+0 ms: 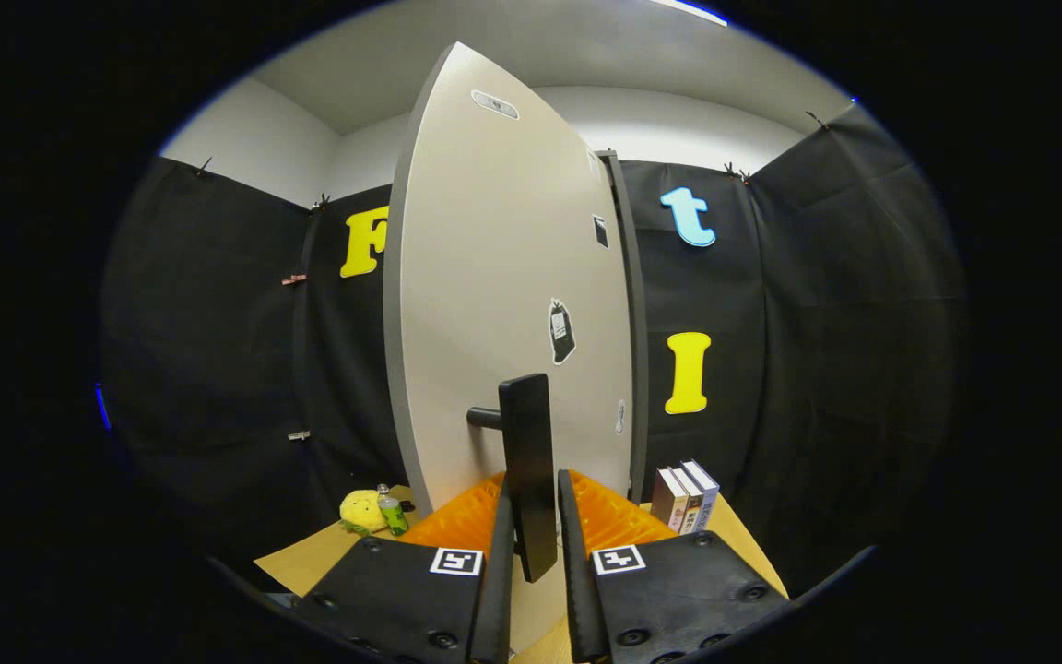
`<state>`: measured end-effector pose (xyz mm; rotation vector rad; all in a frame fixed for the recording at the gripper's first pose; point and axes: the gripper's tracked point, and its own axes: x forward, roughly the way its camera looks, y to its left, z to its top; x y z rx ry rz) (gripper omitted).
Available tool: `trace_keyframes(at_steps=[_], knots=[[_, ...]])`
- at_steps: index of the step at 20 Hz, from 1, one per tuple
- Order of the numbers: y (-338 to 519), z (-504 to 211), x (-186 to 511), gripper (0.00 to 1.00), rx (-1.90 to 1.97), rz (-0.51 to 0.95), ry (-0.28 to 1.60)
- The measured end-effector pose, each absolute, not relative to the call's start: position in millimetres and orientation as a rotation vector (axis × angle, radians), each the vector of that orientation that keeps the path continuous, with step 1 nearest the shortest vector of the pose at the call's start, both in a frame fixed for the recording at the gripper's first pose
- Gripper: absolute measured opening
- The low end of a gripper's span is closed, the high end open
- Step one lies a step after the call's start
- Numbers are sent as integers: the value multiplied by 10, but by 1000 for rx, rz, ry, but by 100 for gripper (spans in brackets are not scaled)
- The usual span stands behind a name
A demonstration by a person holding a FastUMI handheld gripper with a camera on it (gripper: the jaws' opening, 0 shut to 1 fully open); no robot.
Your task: Open the shoe cabinet door, grab the shoes and put them into the shoe cabinet, then close the shoe cabinet door.
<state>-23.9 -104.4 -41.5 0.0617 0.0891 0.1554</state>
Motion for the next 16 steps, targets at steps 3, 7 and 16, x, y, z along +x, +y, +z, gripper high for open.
trace_keyframes(at_steps=[3, 7, 16], knots=[[-1251, -406, -256, 29, 63, 102, 87], [-1485, -391, -290, 24, 88, 56, 84], [-1886, -323, -397, 24, 94, -13, 64]])
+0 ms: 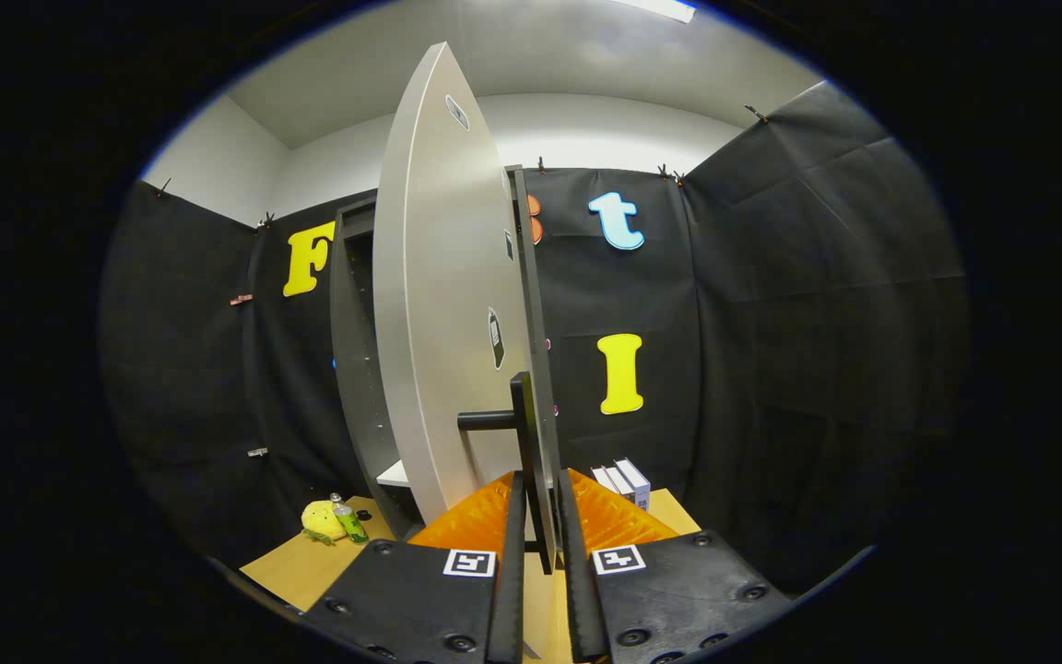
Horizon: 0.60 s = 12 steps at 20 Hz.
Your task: Open the shoe cabinet door, grab the shoes and put them into the shoe cabinet, then close the shoe cabinet door.
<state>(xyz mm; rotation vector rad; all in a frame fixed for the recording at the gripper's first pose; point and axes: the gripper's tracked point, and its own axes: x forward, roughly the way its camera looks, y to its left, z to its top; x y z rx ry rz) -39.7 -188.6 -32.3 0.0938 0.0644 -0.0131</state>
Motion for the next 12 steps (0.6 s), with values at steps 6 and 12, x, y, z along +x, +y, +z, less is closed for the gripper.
trace_keyframes(at_steps=[6, 12], knots=[[-2108, -216, -539, 24, 79, -25, 30], [-2156, -130, -726, 25, 80, -21, 13]])
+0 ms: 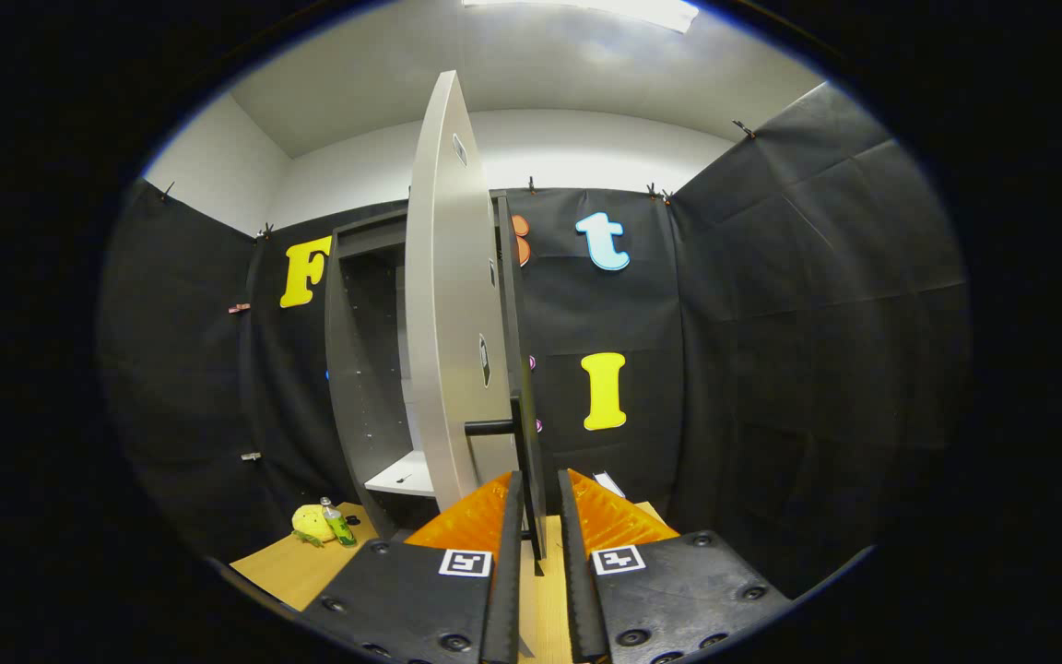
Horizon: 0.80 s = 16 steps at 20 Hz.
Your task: Open the shoe cabinet door, grab the shoes and put them into the shoe cabinet, then close the shoe cabinet door.
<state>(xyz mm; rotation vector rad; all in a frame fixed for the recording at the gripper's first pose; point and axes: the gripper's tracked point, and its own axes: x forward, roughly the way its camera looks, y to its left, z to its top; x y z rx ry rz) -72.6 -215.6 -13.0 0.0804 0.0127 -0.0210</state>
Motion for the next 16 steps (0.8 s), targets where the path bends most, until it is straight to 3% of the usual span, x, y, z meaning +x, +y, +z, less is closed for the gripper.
trace_keyframes(at_steps=[9, 16], knots=[[-1624, -38, -1034, 23, 43, 72, -31], [-768, -689, -868, 24, 80, 200, 104]])
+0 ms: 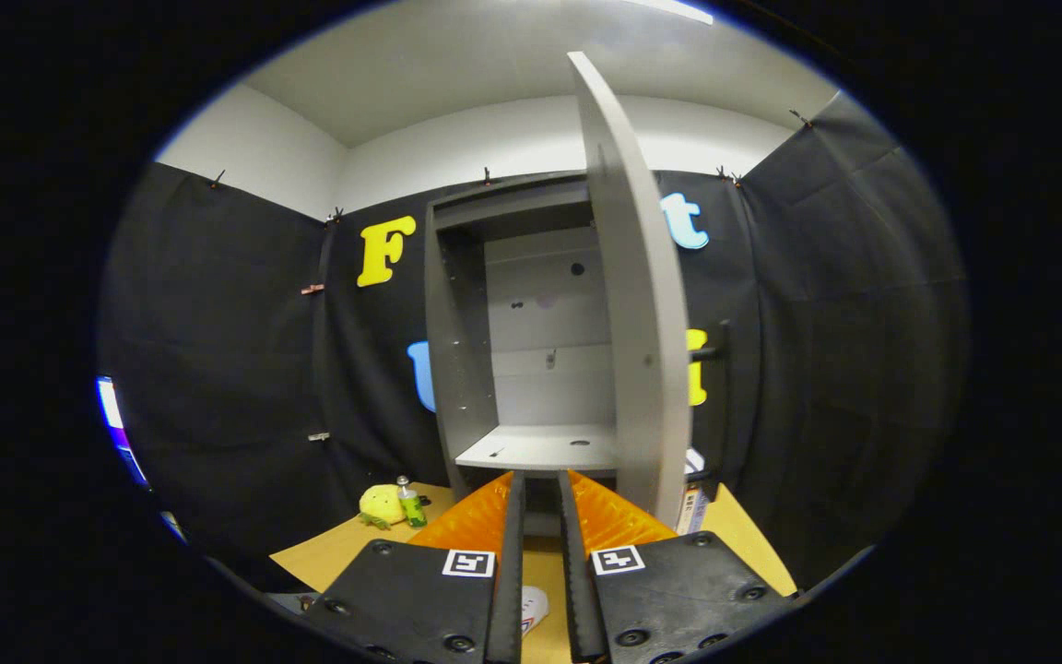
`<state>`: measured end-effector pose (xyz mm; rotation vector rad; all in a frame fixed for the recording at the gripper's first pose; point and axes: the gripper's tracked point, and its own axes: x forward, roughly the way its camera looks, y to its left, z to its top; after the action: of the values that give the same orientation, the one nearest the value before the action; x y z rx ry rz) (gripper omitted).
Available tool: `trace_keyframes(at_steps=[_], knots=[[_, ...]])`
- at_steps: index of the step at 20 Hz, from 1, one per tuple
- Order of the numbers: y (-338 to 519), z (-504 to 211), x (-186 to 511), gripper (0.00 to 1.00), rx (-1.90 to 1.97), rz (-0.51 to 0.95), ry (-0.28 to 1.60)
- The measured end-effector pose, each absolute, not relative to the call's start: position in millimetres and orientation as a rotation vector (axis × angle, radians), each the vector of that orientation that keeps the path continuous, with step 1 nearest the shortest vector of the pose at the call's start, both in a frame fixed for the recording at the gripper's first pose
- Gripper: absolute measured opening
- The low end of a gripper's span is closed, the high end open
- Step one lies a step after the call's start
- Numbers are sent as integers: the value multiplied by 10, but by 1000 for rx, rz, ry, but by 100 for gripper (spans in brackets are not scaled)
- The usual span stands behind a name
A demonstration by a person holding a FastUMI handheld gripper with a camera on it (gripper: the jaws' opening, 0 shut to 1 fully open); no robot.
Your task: Open the shoe cabinet door, grab the shoes and put them into the shoe cabinet, then close the shoe cabinet door.
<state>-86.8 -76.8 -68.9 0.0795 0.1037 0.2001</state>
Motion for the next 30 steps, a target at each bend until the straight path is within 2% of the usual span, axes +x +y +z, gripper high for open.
trace_keyframes(at_steps=[6, 16, 22, 29, 30], knots=[[-279, -1581, -684, 24, 115, 173, 261], [19, -3366, -645, 24, 98, -61, 520], [-22, -4376, -767, 24, 84, -145, 669], [-157, -4968, -896, 24, 90, -185, 774], [-149, -5041, -919, 27, 86, -186, 793]])
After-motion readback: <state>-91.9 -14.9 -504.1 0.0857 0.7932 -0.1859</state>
